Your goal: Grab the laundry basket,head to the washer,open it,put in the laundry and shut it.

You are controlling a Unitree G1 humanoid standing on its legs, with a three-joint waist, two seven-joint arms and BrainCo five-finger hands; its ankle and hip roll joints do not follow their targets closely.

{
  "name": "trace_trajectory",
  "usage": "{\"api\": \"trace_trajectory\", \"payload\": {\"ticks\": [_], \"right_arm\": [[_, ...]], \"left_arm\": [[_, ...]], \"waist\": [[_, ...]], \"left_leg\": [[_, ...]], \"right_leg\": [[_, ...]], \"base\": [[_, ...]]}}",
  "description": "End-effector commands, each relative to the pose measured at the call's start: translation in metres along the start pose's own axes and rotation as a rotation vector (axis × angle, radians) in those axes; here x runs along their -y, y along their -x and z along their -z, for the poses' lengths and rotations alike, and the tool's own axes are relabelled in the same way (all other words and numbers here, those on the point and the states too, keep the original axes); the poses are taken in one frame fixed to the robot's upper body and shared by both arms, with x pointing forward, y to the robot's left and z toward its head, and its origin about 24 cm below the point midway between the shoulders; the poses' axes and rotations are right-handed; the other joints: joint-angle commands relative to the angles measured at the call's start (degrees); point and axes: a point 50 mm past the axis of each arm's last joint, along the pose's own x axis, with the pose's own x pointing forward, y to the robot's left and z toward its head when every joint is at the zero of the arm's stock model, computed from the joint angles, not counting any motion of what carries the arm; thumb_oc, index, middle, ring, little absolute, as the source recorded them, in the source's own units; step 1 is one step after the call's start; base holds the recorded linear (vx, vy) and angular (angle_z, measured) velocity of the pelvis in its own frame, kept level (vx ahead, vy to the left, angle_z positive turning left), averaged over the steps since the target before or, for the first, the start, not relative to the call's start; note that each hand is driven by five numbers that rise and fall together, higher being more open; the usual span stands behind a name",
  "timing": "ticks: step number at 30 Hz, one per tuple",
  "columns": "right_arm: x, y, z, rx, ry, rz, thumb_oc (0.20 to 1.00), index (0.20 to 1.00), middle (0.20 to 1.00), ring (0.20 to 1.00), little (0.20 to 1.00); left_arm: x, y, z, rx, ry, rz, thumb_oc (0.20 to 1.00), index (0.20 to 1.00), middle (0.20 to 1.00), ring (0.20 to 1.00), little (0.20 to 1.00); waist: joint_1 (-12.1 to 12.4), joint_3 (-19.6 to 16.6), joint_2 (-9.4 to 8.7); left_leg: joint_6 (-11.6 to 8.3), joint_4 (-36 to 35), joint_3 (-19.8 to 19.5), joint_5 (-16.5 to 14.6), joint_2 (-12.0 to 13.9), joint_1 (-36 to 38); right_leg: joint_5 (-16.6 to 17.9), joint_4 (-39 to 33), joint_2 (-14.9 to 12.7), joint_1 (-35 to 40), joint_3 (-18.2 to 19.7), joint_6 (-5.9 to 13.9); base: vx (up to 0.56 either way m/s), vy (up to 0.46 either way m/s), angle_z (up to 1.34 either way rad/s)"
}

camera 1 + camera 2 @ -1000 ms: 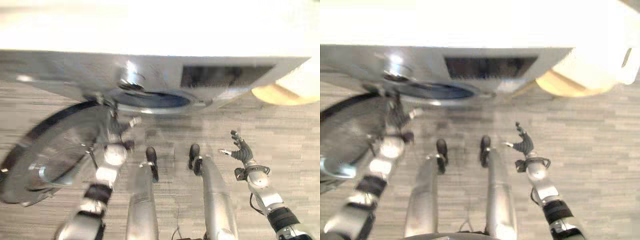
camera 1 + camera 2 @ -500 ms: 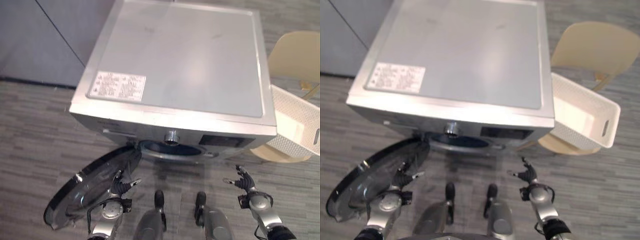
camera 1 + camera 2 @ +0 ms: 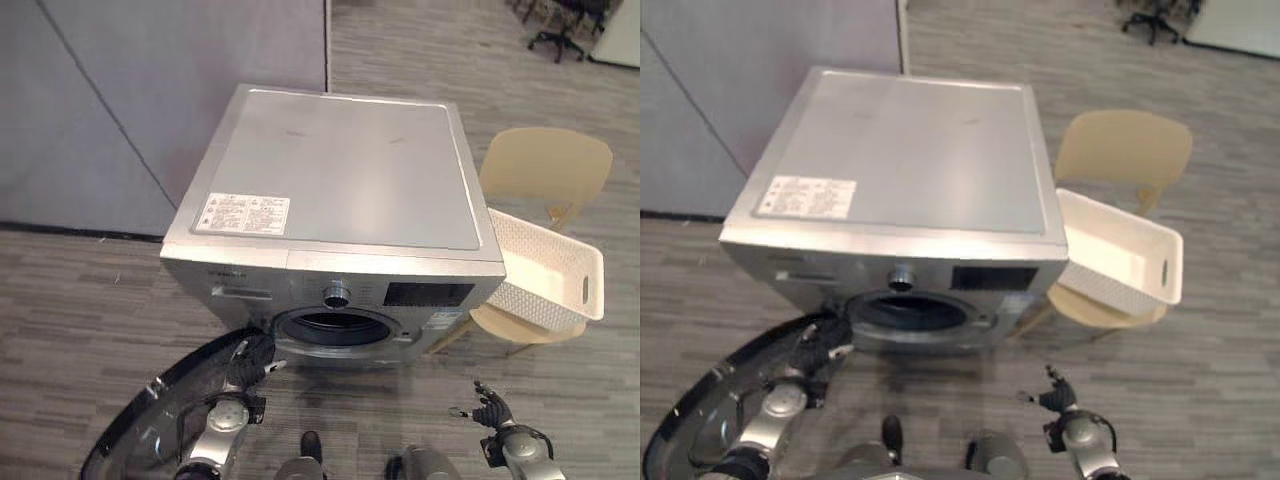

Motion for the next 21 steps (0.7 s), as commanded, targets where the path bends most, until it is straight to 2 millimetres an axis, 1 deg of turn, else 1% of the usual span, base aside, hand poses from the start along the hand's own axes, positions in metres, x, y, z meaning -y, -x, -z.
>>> {"api": "trace_trajectory", "payload": {"ticks": [1, 2, 3, 4, 5, 6, 7, 9, 10, 11, 12, 13, 15, 16, 17, 18, 19, 20, 21], "right_arm": [[0.008, -0.005, -0.027, 0.107, 0.011, 0.026, 1.0, 1.0, 1.0, 1.0, 1.0], [0.011, -0.006, -0.028, 0.111, 0.014, 0.036, 1.0, 1.0, 1.0, 1.0, 1.0], [0.013, -0.007, -0.029, 0.111, 0.02, 0.042, 1.0, 1.0, 1.0, 1.0, 1.0], [0.015, -0.007, -0.029, 0.111, 0.022, 0.048, 1.0, 1.0, 1.0, 1.0, 1.0], [0.015, -0.007, -0.029, 0.111, 0.022, 0.048, 1.0, 1.0, 1.0, 1.0, 1.0], [0.019, -0.008, -0.027, 0.1, 0.02, 0.066, 1.0, 1.0, 1.0, 1.0, 1.0], [0.02, -0.007, -0.025, 0.092, 0.017, 0.068, 1.0, 1.0, 1.0, 1.0, 1.0], [0.018, -0.004, -0.019, 0.079, 0.0, 0.067, 1.0, 1.0, 1.0, 1.0, 1.0], [0.018, -0.004, -0.019, 0.079, 0.0, 0.068, 1.0, 1.0, 1.0, 1.0, 1.0], [0.018, -0.004, -0.015, 0.067, -0.006, 0.064, 1.0, 1.0, 1.0, 1.0, 1.0], [0.018, -0.004, -0.015, 0.067, -0.006, 0.064, 1.0, 1.0, 1.0, 1.0, 1.0], [0.019, -0.004, -0.012, 0.054, -0.008, 0.068, 1.0, 1.0, 1.0, 1.0, 1.0], [0.019, -0.004, -0.007, 0.03, -0.015, 0.071, 1.0, 1.0, 1.0, 1.0, 1.0], [0.019, -0.004, -0.007, 0.031, -0.028, 0.076, 1.0, 1.0, 1.0, 1.0, 1.0], [0.02, -0.004, -0.006, 0.022, -0.04, 0.083, 1.0, 1.0, 1.0, 1.0, 1.0], [0.02, -0.004, -0.004, 0.013, -0.042, 0.082, 1.0, 1.0, 1.0, 1.0, 1.0], [0.02, -0.004, -0.004, 0.013, -0.042, 0.082, 1.0, 1.0, 1.0, 1.0, 1.0], [0.019, -0.005, -0.006, 0.016, -0.029, 0.078, 1.0, 1.0, 1.0, 1.0, 1.0], [0.018, -0.005, -0.007, 0.022, -0.026, 0.074, 1.0, 1.0, 1.0, 1.0, 1.0]], "left_arm": [[-0.002, 0.001, -0.005, 0.038, -0.006, -0.019, 1.0, 1.0, 1.0, 1.0, 1.0], [-0.002, 0.002, -0.003, 0.031, 0.006, -0.026, 1.0, 1.0, 1.0, 1.0, 1.0], [-0.001, 0.003, -0.002, 0.027, 0.017, -0.027, 1.0, 1.0, 1.0, 1.0, 1.0], [0.001, 0.003, -0.003, 0.03, 0.023, -0.025, 1.0, 1.0, 1.0, 1.0, 1.0], [0.001, 0.003, -0.003, 0.03, 0.023, -0.025, 1.0, 1.0, 1.0, 1.0, 1.0], [0.003, 0.001, -0.004, 0.03, 0.023, -0.018, 1.0, 1.0, 1.0, 1.0, 1.0], [0.004, 0.001, -0.004, 0.03, 0.019, -0.012, 1.0, 1.0, 1.0, 1.0, 1.0], [0.004, 0.002, -0.006, 0.043, 0.014, -0.005, 1.0, 1.0, 1.0, 1.0, 1.0], [0.004, 0.002, -0.006, 0.043, 0.014, -0.005, 1.0, 1.0, 1.0, 1.0, 1.0], [0.005, 0.002, -0.008, 0.051, 0.013, 0.001, 1.0, 1.0, 1.0, 1.0, 1.0], [0.005, 0.002, -0.008, 0.051, 0.013, 0.001, 1.0, 1.0, 1.0, 1.0, 1.0], [0.006, 0.001, -0.01, 0.054, 0.023, 0.001, 1.0, 1.0, 1.0, 1.0, 1.0], [0.009, -0.001, -0.013, 0.062, 0.027, 0.006, 1.0, 1.0, 1.0, 1.0, 1.0], [0.01, -0.001, -0.016, 0.075, 0.025, 0.006, 1.0, 1.0, 1.0, 1.0, 1.0], [0.012, -0.002, -0.021, 0.096, 0.011, 0.015, 1.0, 1.0, 1.0, 1.0, 1.0], [0.013, -0.002, -0.027, 0.124, -0.014, 0.03, 1.0, 1.0, 1.0, 1.0, 1.0], [0.013, -0.001, -0.027, 0.124, -0.014, 0.03, 1.0, 1.0, 1.0, 1.0, 1.0], [0.011, -0.002, -0.037, 0.171, -0.035, 0.036, 1.0, 1.0, 1.0, 1.0, 1.0], [0.009, -0.002, -0.045, 0.207, -0.055, 0.037, 1.0, 1.0, 1.0, 1.0, 1.0]], "waist": [[2.9, -0.1, -1.34], [3.5, 0.2, -0.82], [4.0, 0.8, -0.07], [4.0, 1.4, 0.57], [4.0, 1.4, 0.57], [3.8, 3.1, 1.04], [3.3, 3.4, 0.65], [2.4, 3.5, -0.19], [2.3, 3.3, -0.11], [1.4, 2.9, -1.17], [1.3, 2.9, -1.14], [0.8, 2.9, -1.25], [-0.3, 1.7, -0.51], [-0.5, 1.5, -0.19], [-0.9, 0.8, 0.14], [-1.2, 0.0, 0.3], [-1.2, 0.1, 0.28], [-1.4, -0.7, 0.16], [-1.4, -1.0, 0.02]], "left_leg": [[-1.55, -4.7, -2.3, 9.1, -4.1, -10.9], [-2.46, -4.8, -2.5, 11.1, -3.5, -12.6], [-3.48, -5.5, -2.9, 12.7, -3.1, -13.8], [-4.79, -5.8, -3.7, 13.9, -2.9, -14.5], [-4.79, -5.8, -3.7, 13.9, -2.9, -14.5], [-5.69, -5.1, -5.8, 12.4, -3.7, -14.7], [-5.11, -3.2, -6.3, 10.6, -4.1, -14.2], [-4.14, 1.8, -6.4, 7.1, -3.5, -13.4], [-4.15, 1.8, -6.4, 7.2, -3.5, -13.6], [-3.93, 5.8, -7.8, 2.7, -2.7, -11.2], [-3.94, 5.9, -7.9, 2.7, -2.7, -11.2], [-4.17, 6.0, -8.1, 1.9, -1.6, -9.6], [-4.66, 2.3, -8.5, 2.4, 0.7, -6.1], [-4.99, 0.9, -9.2, 3.0, 0.9, -5.9], [-5.07, -1.8, -11.0, 2.7, -0.2, -4.9], [-4.82, -3.0, -11.2, 2.0, -1.3, -3.9], [-4.8, -3.1, -11.2, 2.0, -1.4, -3.9], [-4.26, -3.5, -11.3, 1.2, -2.6, -3.0], [-4.03, -3.6, -10.9, 0.8, -2.9, -2.6]], "right_leg": [[-3.4, -22.9, 3.8, 11.6, -0.2, -5.03], [-4.0, -26.1, 5.0, 11.5, -0.1, -5.83], [-3.5, -28.3, 6.0, 10.9, -0.3, -6.52], [-3.1, -28.6, 6.6, 10.3, -0.7, -6.9], [-3.1, -28.6, 6.6, 10.3, -0.7, -6.9], [-1.6, -29.3, 6.4, 9.0, -2.3, -7.08], [-0.6, -29.8, 5.3, 8.6, -3.6, -6.69], [1.0, -31.2, 3.0, 7.8, -6.2, -6.04], [1.1, -31.2, 3.1, 7.7, -6.2, -6.07], [2.1, -32.1, 0.7, 6.8, -8.1, -5.71], [2.0, -32.1, 0.8, 6.8, -8.1, -5.72], [2.0, -32.3, 0.0, 6.8, -8.7, -5.66], [2.0, -32.5, -0.1, 6.5, -10.0, -5.47], [2.1, -32.5, -0.3, 6.5, -10.3, -5.32], [2.2, -32.6, -0.8, 7.1, -10.5, -4.95], [2.5, -32.5, -1.7, 7.7, -10.9, -4.29], [2.5, -32.6, -1.7, 7.7, -10.9, -4.27], [3.1, -32.4, -2.7, 8.0, -10.3, -3.53], [3.4, -32.4, -3.1, 8.1, -10.0, -3.1]], "base": [[-0.47, -0.239, 0.0], [-0.43, -0.165, -0.18], [-0.43, -0.119, -0.26], [-0.27, -0.061, -0.1], [-0.38, -0.048, 0.23], [-0.38, -0.026, 0.35], [-0.49, -0.019, 0.38], [-0.25, 0.026, 0.53], [-0.25, 0.098, 0.53], [-0.17, 0.078, 0.39], [-0.18, 0.13, 0.23], [-0.01, 0.093, 0.38], [0.02, 0.156, 0.59], [0.11, 0.244, 0.68], [0.18, 0.343, 0.61], [0.16, 0.281, 0.49], [0.16, 0.302, 0.33], [0.12, 0.221, 0.13], [0.15, 0.302, -0.11]]}}
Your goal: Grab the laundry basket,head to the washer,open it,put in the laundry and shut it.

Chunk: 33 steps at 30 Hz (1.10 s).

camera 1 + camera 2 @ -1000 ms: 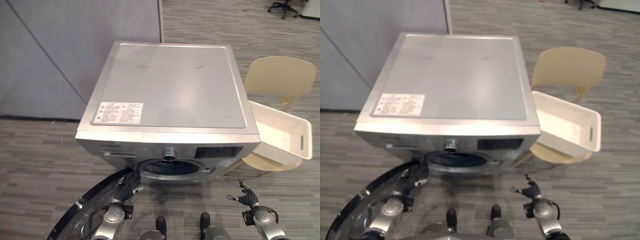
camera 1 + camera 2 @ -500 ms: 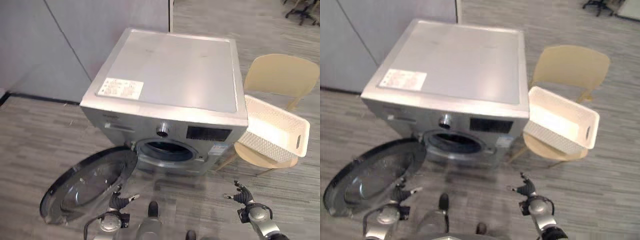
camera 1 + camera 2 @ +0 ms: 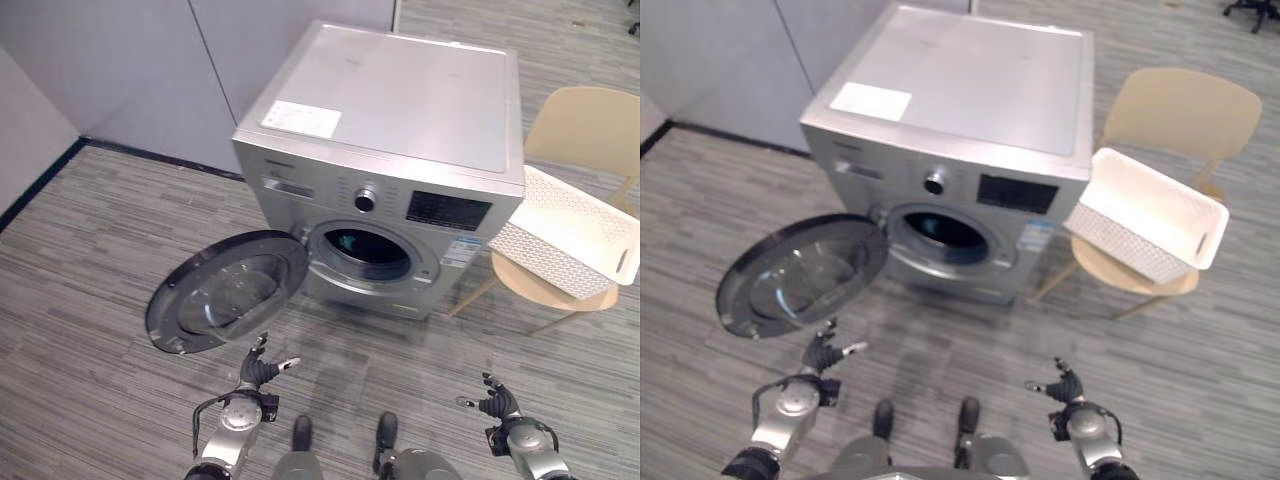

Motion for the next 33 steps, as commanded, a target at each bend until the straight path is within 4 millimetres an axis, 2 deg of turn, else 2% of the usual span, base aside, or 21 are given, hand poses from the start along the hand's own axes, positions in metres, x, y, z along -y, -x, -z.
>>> {"api": "trace_trajectory", "payload": {"ticks": [1, 3, 5, 6, 9, 11, 12, 13, 14, 15, 16, 20, 23, 24, 26, 29, 31, 33], "right_arm": [[-0.004, 0.001, -0.009, 0.062, 0.021, -0.02, 1.0, 1.0, 1.0, 1.0, 1.0], [-0.004, 0.0, -0.023, 0.119, 0.06, -0.041, 1.0, 1.0, 1.0, 1.0, 1.0], [-0.004, 0.0, -0.026, 0.136, 0.086, -0.053, 1.0, 1.0, 1.0, 1.0, 1.0], [0.0, 0.001, -0.028, 0.152, 0.116, -0.059, 1.0, 1.0, 1.0, 1.0, 1.0], [0.002, 0.002, -0.025, 0.143, 0.129, -0.063, 1.0, 1.0, 1.0, 1.0, 1.0], [0.002, 0.002, -0.023, 0.137, 0.129, -0.063, 1.0, 1.0, 1.0, 1.0, 1.0], [0.003, 0.003, -0.018, 0.115, 0.131, -0.07, 1.0, 1.0, 1.0, 1.0, 1.0], [0.002, 0.003, -0.015, 0.106, 0.136, -0.075, 1.0, 1.0, 1.0, 1.0, 1.0], [0.002, 0.003, -0.016, 0.106, 0.135, -0.075, 1.0, 1.0, 1.0, 1.0, 1.0], [0.002, 0.003, -0.014, 0.098, 0.142, -0.078, 1.0, 1.0, 1.0, 1.0, 1.0], [0.002, 0.003, -0.013, 0.093, 0.147, -0.083, 1.0, 1.0, 1.0, 1.0, 1.0], [-0.003, 0.001, -0.014, 0.084, 0.176, -0.1, 1.0, 1.0, 1.0, 1.0, 1.0], [-0.011, -0.001, -0.018, 0.09, 0.179, -0.117, 1.0, 1.0, 1.0, 1.0, 1.0], [-0.012, -0.001, -0.019, 0.09, 0.175, -0.117, 1.0, 1.0, 1.0, 1.0, 1.0], [-0.013, -0.002, -0.019, 0.084, 0.169, -0.11, 1.0, 1.0, 1.0, 1.0, 1.0], [-0.013, -0.003, -0.02, 0.075, 0.163, -0.1, 1.0, 1.0, 1.0, 1.0, 1.0], [-0.015, -0.003, -0.02, 0.075, 0.155, -0.099, 1.0, 1.0, 1.0, 1.0, 1.0], [-0.018, -0.002, -0.022, 0.084, 0.154, -0.104, 1.0, 1.0, 1.0, 1.0, 1.0]], "left_arm": [[-0.027, -0.001, -0.029, 0.152, -0.104, -0.061, 1.0, 1.0, 1.0, 1.0, 1.0], [-0.062, -0.01, -0.078, 0.315, -0.282, -0.163, 1.0, 1.0, 1.0, 1.0, 1.0], [-0.082, -0.013, -0.097, 0.358, -0.329, -0.243, 1.0, 1.0, 1.0, 1.0, 1.0], [-0.119, -0.014, -0.117, 0.378, -0.382, -0.381, 1.0, 1.0, 1.0, 1.0, 1.0], [-0.153, -0.011, -0.113, 0.313, -0.359, -0.502, 1.0, 1.0, 1.0, 1.0, 1.0], [-0.159, -0.011, -0.109, 0.283, -0.332, -0.525, 1.0, 1.0, 1.0, 1.0, 1.0], [-0.178, -0.009, -0.093, 0.182, -0.338, -0.569, 1.0, 1.0, 1.0, 1.0, 1.0], [-0.184, -0.008, -0.085, 0.13, -0.333, -0.578, 1.0, 1.0, 1.0, 1.0, 1.0], [-0.184, -0.008, -0.085, 0.131, -0.333, -0.578, 1.0, 1.0, 1.0, 1.0, 1.0], [-0.195, -0.005, -0.071, 0.047, -0.334, -0.596, 1.0, 1.0, 1.0, 1.0, 1.0], [-0.196, -0.004, -0.063, 0.005, -0.347, -0.587, 1.0, 1.0, 1.0, 1.0, 1.0], [-0.186, -0.004, -0.039, -0.081, -0.333, -0.539, 1.0, 1.0, 1.0, 1.0, 1.0], [-0.164, -0.005, -0.019, -0.116, -0.294, -0.473, 1.0, 1.0, 1.0, 1.0, 1.0], [-0.152, -0.007, -0.012, -0.12, -0.271, -0.441, 1.0, 1.0, 1.0, 1.0, 1.0], [-0.113, -0.008, 0.004, -0.118, -0.201, -0.345, 1.0, 1.0, 1.0, 1.0, 1.0], [-0.067, -0.004, 0.019, -0.109, -0.083, -0.219, 1.0, 1.0, 1.0, 1.0, 1.0], [-0.042, -0.001, 0.019, -0.081, 0.002, -0.151, 1.0, 1.0, 1.0, 1.0, 1.0], [-0.017, 0.0, 0.006, -0.012, 0.026, -0.04, 1.0, 1.0, 1.0, 1.0, 1.0]], "waist": [[0.8, -3.6, -3.4], [0.4, -4.3, -3.71], [0.2, -4.5, -3.83], [-0.3, -4.7, -3.92], [-1.0, -4.6, -4.06], [-1.2, -4.6, -4.14], [-1.8, -4.5, -4.18], [-2.1, -4.4, -4.24], [-2.0, -4.4, -4.25], [-2.4, -4.2, -4.4], [-2.6, -4.1, -4.45], [-2.1, -3.6, -4.82], [-1.2, -3.2, -5.17], [-0.9, -3.2, -5.19], [-0.5, -3.3, -5.02], [0.0, -3.6, -4.72], [0.2, -3.6, -4.51], [0.2, -3.4, -4.24]], "left_leg": [[0.33, 4.1, 1.3, -0.7, -3.2, -5.9], [1.14, 3.9, 3.3, -2.0, -4.0, -4.9], [1.53, 3.6, 4.6, -2.5, -4.2, -4.4], [1.99, 2.8, 6.7, -2.8, -4.5, -3.7], [2.42, 1.9, 8.3, -2.9, -4.7, -3.3], [2.49, 1.6, 8.7, -2.8, -4.8, -3.3], [2.69, 1.0, 9.5, -2.7, -5.0, -3.2], [2.73, 0.7, 9.8, -2.7, -5.1, -3.1], [2.74, 0.7, 9.8, -2.7, -5.1, -3.1], [2.83, 0.4, 10.4, -2.6, -5.2, -3.4], [2.85, 0.3, 10.8, -2.6, -5.1, -3.6], [3.06, 0.3, 12.2, -2.7, -4.6, -3.9], [3.01, 0.0, 13.3, -2.7, -4.1, -3.5], [3.0, -0.1, 13.5, -2.6, -4.1, -3.3], [3.01, -0.3, 13.3, -2.6, -4.2, -3.1], [3.2, -0.3, 13.0, -2.9, -4.8, -2.7], [3.31, -0.3, 12.8, -2.9, -5.0, -2.3], [3.4, 0.0, 12.4, -3.1, -5.1, -1.6]], "right_leg": [[-8.4, 5.4, -5.3, 3.4, 2.4, 6.52], [-7.0, 5.5, -6.8, 2.6, 3.6, 8.26], [-6.1, 5.6, -7.4, 1.9, 4.3, 9.08], [-4.7, 5.5, -8.4, 0.9, 5.3, 10.19], [-3.4, 5.4, -9.2, -0.1, 6.0, 10.95], [-3.1, 5.4, -9.3, -0.4, 6.1, 11.13], [-2.5, 5.3, -9.6, -1.1, 6.4, 11.49], [-2.1, 5.1, -9.8, -1.3, 6.5, 11.67], [-2.1, 5.1, -9.8, -1.3, 6.5, 11.68], [-1.5, 5.0, -10.0, -2.1, 6.6, 11.97], [-1.2, 5.0, -10.1, -2.5, 6.7, 12.07], [0.0, 5.0, -10.3, -3.2, 5.4, 12.35], [0.9, 4.9, -11.0, -2.9, 2.4, 12.36], [1.1, 4.9, -11.2, -2.8, 1.7, 12.31], [1.0, 4.6, -11.6, -2.3, 0.6, 12.09], [0.4, 4.2, -11.9, -1.7, 0.1, 11.8], [0.2, 4.0, -11.9, -1.3, -0.3, 11.66], [-0.2, 4.0, -11.8, -0.6, -0.4, 11.51]], "base": [[0.13, 0.277, -0.17], [0.11, 0.316, -0.26], [0.05, 0.22, -0.71], [0.04, 0.216, -0.77], [0.03, 0.144, -0.58], [0.02, 0.081, -0.4], [0.02, 0.104, -0.41], [0.02, 0.104, -0.36], [0.0, 0.083, -0.2], [-0.01, 0.073, -0.1], [-0.01, 0.09, -0.11], [-0.02, 0.02, -0.23], [-0.01, -0.024, -0.28], [0.01, -0.019, -0.29], [0.01, -0.012, -0.22], [0.02, -0.005, 0.06], [0.03, -0.044, 0.07], [0.03, -0.066, 0.07]]}}
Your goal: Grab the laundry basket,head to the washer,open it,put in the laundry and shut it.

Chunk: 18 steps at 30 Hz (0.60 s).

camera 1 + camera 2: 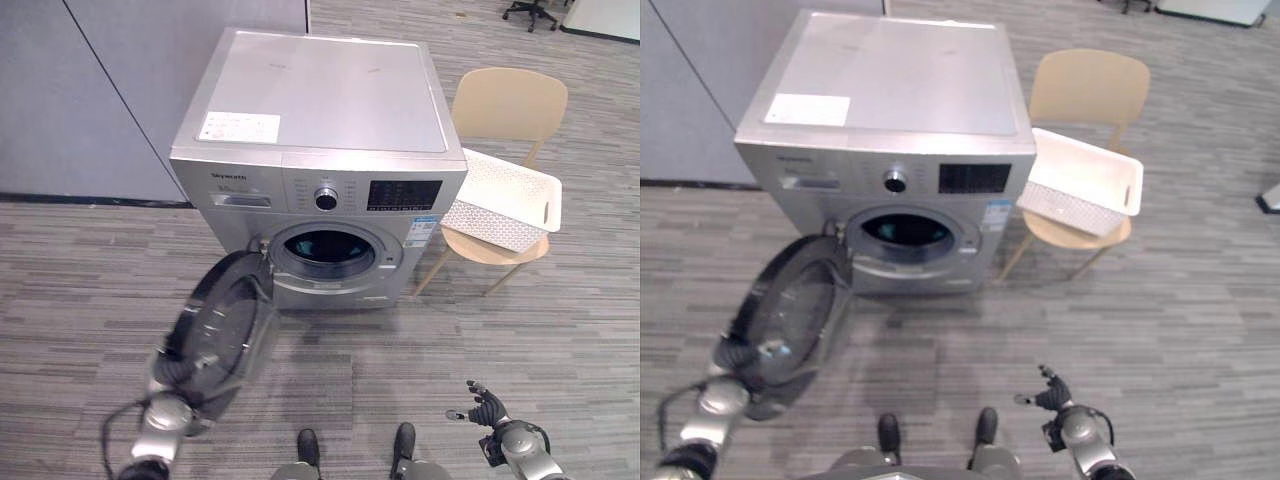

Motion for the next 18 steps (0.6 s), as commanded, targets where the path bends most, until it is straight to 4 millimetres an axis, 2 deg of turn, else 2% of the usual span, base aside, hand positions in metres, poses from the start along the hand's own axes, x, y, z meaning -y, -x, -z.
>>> {"api": "trace_trajectory", "payload": {"ticks": [1, 4, 7, 8, 9, 10, 13, 16, 18], "right_arm": [[0.008, -0.005, -0.023, 0.078, 0.003, 0.043, 1.0, 1.0, 1.0, 1.0, 1.0], [0.006, -0.003, -0.027, 0.106, 0.005, 0.037, 1.0, 1.0, 1.0, 1.0, 1.0], [0.005, -0.002, -0.026, 0.112, 0.006, 0.04, 1.0, 1.0, 1.0, 1.0, 1.0], [0.005, -0.002, -0.026, 0.111, 0.009, 0.041, 1.0, 1.0, 1.0, 1.0, 1.0], [0.005, -0.002, -0.026, 0.112, 0.009, 0.042, 1.0, 1.0, 1.0, 1.0, 1.0], [0.006, -0.001, -0.02, 0.09, 0.03, 0.042, 1.0, 1.0, 1.0, 1.0, 1.0], [0.014, -0.001, -0.018, 0.085, 0.066, 0.053, 1.0, 1.0, 1.0, 1.0, 1.0], [0.024, 0.001, -0.02, 0.104, 0.082, 0.077, 1.0, 1.0, 1.0, 1.0, 1.0], [0.028, 0.004, -0.021, 0.124, 0.08, 0.087, 1.0, 1.0, 1.0, 1.0, 1.0]], "left_arm": [[0.061, 0.006, -0.042, 0.165, 0.073, 0.266, 1.0, 1.0, 1.0, 1.0, 1.0], [0.078, 0.01, -0.078, 0.317, 0.025, 0.362, 1.0, 1.0, 1.0, 1.0, 1.0], [0.088, 0.009, -0.117, 0.436, 0.069, 0.376, 1.0, 1.0, 1.0, 1.0, 1.0], [0.088, 0.006, -0.126, 0.446, 0.105, 0.366, 1.0, 1.0, 1.0, 1.0, 1.0], [0.089, 0.006, -0.127, 0.446, 0.105, 0.366, 1.0, 1.0, 1.0, 1.0, 1.0], [0.077, -0.017, -0.155, 0.453, 0.096, 0.263, 1.0, 1.0, 1.0, 1.0, 1.0], [0.044, -0.045, -0.179, 0.415, 0.017, 0.099, 1.0, 1.0, 1.0, 1.0, 1.0], [0.004, -0.059, -0.202, 0.396, -0.011, -0.053, 1.0, 1.0, 1.0, 1.0, 1.0], [-0.011, -0.06, -0.207, 0.403, -0.011, -0.098, 1.0, 1.0, 1.0, 1.0, 1.0]], "waist": [[-0.7, 0.8, 0.77], [-1.5, 0.6, 1.16], [-2.9, 0.4, 1.64], [-3.5, 0.2, 1.84], [-3.4, 0.2, 1.86], [-6.1, -0.4, 2.38], [-8.7, -0.6, 2.85], [-10.7, -0.1, 2.95], [-11.1, 0.0, 2.82]], "left_leg": [[-0.57, -0.1, -4.4, -3.0, -1.0, -0.4], [-0.78, -0.2, -4.3, -3.0, -0.8, 0.2], [-0.98, -0.3, -3.7, -2.9, -0.7, 0.2], [-1.04, -0.3, -3.5, -2.9, -0.6, 0.1], [-1.04, -0.3, -3.4, -2.9, -0.6, 0.1], [-1.29, -0.3, -1.6, -3.1, -0.3, -0.3], [-1.57, -0.3, 0.0, -2.8, 0.0, -1.3], [-1.95, -0.3, 0.9, -2.1, 0.5, -3.6], [-2.17, -0.3, 1.0, -1.5, 0.8, -5.1]], "right_leg": [[-5.9, 6.0, -2.5, 1.5, 0.1, 4.27], [-6.3, 5.4, -2.2, 1.9, 0.5, 4.11], [-6.2, 4.6, -1.8, 1.6, 1.4, 4.08], [-6.1, 4.4, -1.6, 1.2, 1.9, 4.07], [-6.0, 4.4, -1.6, 1.2, 1.9, 4.07], [-5.3, 3.1, -1.0, -0.2, 4.3, 4.18], [-4.4, 2.5, -0.5, -2.3, 6.6, 4.29], [-3.4, 2.0, 0.1, -5.3, 8.2, 4.34], [-3.0, 1.5, 0.3, -6.4, 8.6, 4.29]], "base": [[0.03, -0.067, 0.07], [0.03, -0.066, 0.03], [0.04, -0.046, -0.04], [0.02, -0.021, -0.38], [0.05, -0.002, -0.41], [0.06, 0.004, -0.43], [0.01, 0.009, -0.38], [-0.08, -0.011, -0.74], [-0.08, -0.032, -0.27]]}}
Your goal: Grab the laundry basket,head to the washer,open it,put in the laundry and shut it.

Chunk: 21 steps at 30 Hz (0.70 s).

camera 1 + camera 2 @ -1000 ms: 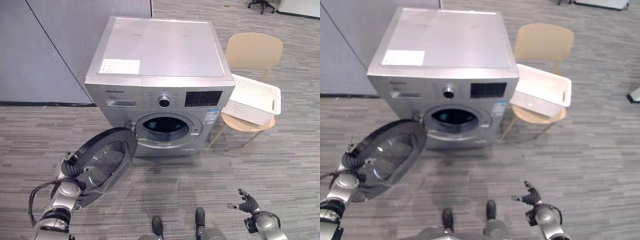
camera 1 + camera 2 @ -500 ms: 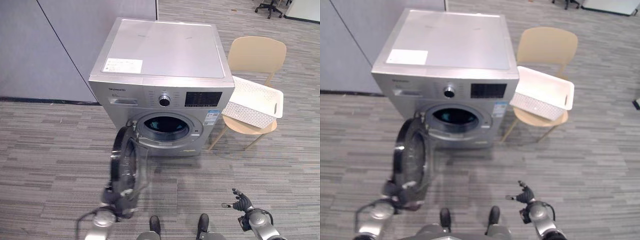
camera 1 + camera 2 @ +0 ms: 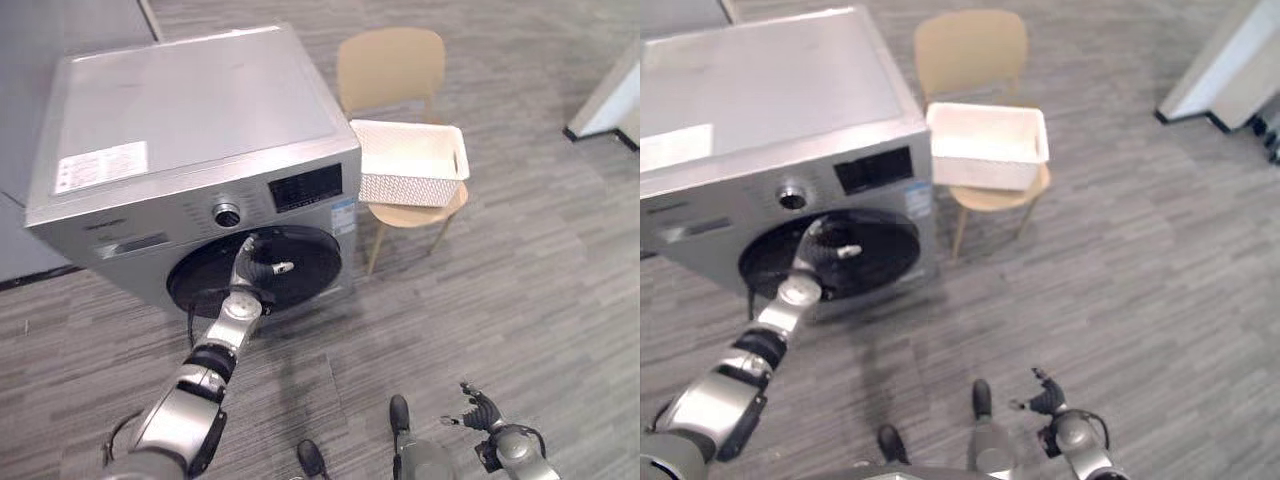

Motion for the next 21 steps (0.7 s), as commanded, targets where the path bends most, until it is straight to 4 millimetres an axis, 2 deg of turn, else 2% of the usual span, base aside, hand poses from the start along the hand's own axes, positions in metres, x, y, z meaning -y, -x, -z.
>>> {"api": "trace_trajectory", "payload": {"ticks": [1, 3, 6, 10, 15, 16, 17, 18, 21], "right_arm": [[0.027, -0.003, -0.019, 0.101, -0.013, 0.088, 1.0, 1.0, 1.0, 1.0, 1.0], [0.027, -0.001, -0.015, 0.095, -0.022, 0.092, 1.0, 1.0, 1.0, 1.0, 1.0], [0.025, 0.0, -0.012, 0.086, -0.038, 0.093, 1.0, 1.0, 1.0, 1.0, 1.0], [0.024, -0.003, -0.013, 0.07, -0.077, 0.104, 1.0, 1.0, 1.0, 1.0, 1.0], [0.029, -0.007, -0.021, 0.081, -0.127, 0.132, 1.0, 1.0, 1.0, 1.0, 1.0], [0.029, -0.007, -0.023, 0.084, -0.13, 0.135, 1.0, 1.0, 1.0, 1.0, 1.0], [0.031, -0.007, -0.023, 0.088, -0.134, 0.139, 1.0, 1.0, 1.0, 1.0, 1.0], [0.031, -0.007, -0.023, 0.087, -0.134, 0.139, 1.0, 1.0, 1.0, 1.0, 1.0], [0.03, -0.006, -0.024, 0.096, -0.153, 0.139, 1.0, 1.0, 1.0, 1.0, 1.0]], "left_arm": [[-0.031, -0.004, -0.004, 0.023, 0.025, -0.128, 1.0, 1.0, 1.0, 1.0, 1.0], [-0.027, 0.0, -0.001, 0.042, 0.027, -0.113, 1.0, 1.0, 1.0, 1.0, 1.0], [-0.009, 0.017, 0.021, 0.038, 0.04, -0.05, 1.0, 1.0, 1.0, 1.0, 1.0], [0.019, 0.064, 0.076, -0.072, 0.141, 0.042, 1.0, 1.0, 1.0, 1.0, 1.0], [0.039, 0.133, 0.159, -0.395, 0.244, 0.114, 1.0, 1.0, 1.0, 1.0, 1.0], [0.042, 0.143, 0.169, -0.44, 0.242, 0.126, 1.0, 1.0, 1.0, 1.0, 1.0], [0.045, 0.163, 0.189, -0.537, 0.241, 0.144, 1.0, 1.0, 1.0, 1.0, 1.0], [0.045, 0.163, 0.189, -0.537, 0.241, 0.144, 1.0, 1.0, 1.0, 1.0, 1.0], [0.045, 0.184, 0.206, -0.621, 0.261, 0.136, 1.0, 1.0, 1.0, 1.0, 1.0]], "waist": [[1.1, 0.7, 0.28], [1.5, 0.9, 0.18], [2.8, 1.0, 0.12], [5.5, 0.8, 0.28], [8.8, 0.2, 0.79], [9.2, -0.1, 0.86], [10.0, -0.5, 1.02], [10.0, -0.5, 1.02], [11.0, -1.1, 1.18]], "left_leg": [[-1.93, -0.3, -7.1, -0.9, 1.1, -3.4], [-2.11, -0.3, -7.5, -0.7, 1.2, -3.6], [-2.2, -0.3, -8.2, -0.7, 1.3, -2.7], [-2.19, -0.3, -9.6, -0.8, 1.2, -1.1], [-2.18, -0.3, -11.6, -0.7, 1.1, 0.8], [-2.2, -0.3, -11.8, -0.6, 1.1, 0.9], [-2.23, -0.3, -12.3, -0.6, 1.0, 1.5], [-2.23, -0.3, -12.3, -0.7, 1.0, 1.6], [-2.36, -0.3, -13.0, -0.5, 1.1, 2.3]], "right_leg": [[-5.7, 1.4, -0.5, 1.1, -0.6, 4.66], [-5.9, 1.3, -0.4, 1.4, -1.1, 4.51], [-6.7, 1.1, -0.3, 2.9, -1.7, 4.11], [-7.8, 0.8, 0.0, 6.0, -3.2, 3.58], [-9.0, 0.7, 0.4, 9.5, -5.0, 2.89], [-9.1, 0.7, 0.4, 9.8, -5.3, 2.77], [-9.6, 0.8, 0.5, 10.7, -5.9, 2.61], [-9.7, 0.7, 0.5, 10.8, -5.9, 2.61], [-10.3, 0.9, 0.6, 11.9, -6.8, 2.36]], "base": [[-0.03, -0.029, -0.19], [-0.04, -0.05, -0.05], [-0.03, -0.057, 0.05], [-0.01, -0.067, 0.22], [-0.02, -0.047, 0.38], [-0.01, -0.035, 0.23], [0.0, -0.022, 0.29], [-0.01, -0.019, 0.25], [-0.02, -0.019, 0.2]]}}
